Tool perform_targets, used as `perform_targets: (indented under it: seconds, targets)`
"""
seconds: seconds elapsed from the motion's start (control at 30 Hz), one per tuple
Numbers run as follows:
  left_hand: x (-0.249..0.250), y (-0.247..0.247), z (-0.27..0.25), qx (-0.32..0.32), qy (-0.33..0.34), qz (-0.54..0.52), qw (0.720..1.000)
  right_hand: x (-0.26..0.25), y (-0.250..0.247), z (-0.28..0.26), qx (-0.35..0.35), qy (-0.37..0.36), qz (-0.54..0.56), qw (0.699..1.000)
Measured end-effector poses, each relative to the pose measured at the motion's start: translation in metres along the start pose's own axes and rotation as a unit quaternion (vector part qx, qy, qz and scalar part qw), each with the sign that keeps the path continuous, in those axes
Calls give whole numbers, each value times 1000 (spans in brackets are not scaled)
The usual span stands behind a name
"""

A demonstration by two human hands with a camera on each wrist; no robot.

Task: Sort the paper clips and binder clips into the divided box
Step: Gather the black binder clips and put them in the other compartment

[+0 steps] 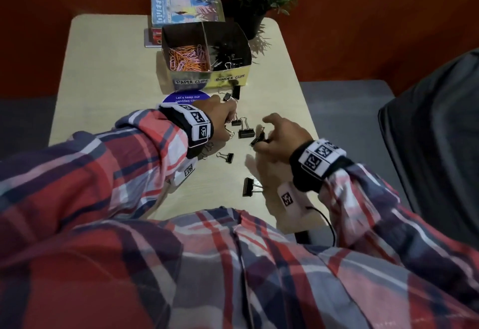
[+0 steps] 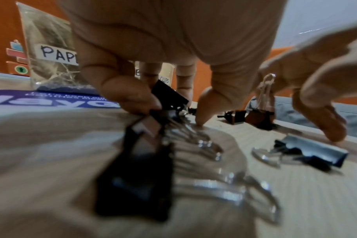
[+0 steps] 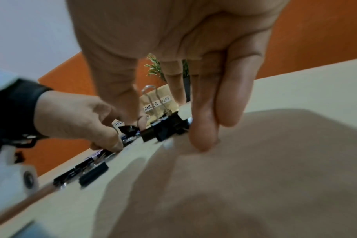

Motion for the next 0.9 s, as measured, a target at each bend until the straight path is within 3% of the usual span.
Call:
perform_targets:
  seconds: [0.2, 0.47, 0.9]
  targets:
    - [-16, -8, -1, 14, -2, -53, 998, -44, -5, 26, -5, -68, -126, 990]
    - [-34, -16, -5, 40, 9, -99, 994, -59, -10, 41, 18, -103, -159, 982]
    - [-9, 3, -6, -3, 42, -6, 999, -39, -20, 41, -24, -82, -18, 996]
Point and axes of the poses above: each hand's wrist, its own z-axis towards the middle knuckle, its own y-axis out of the palm, x = y × z, the point moved 5 cm from there along z, towards the middle knuckle, and after that the axes turned 15 degrees about -z, right-handed, at the moved point
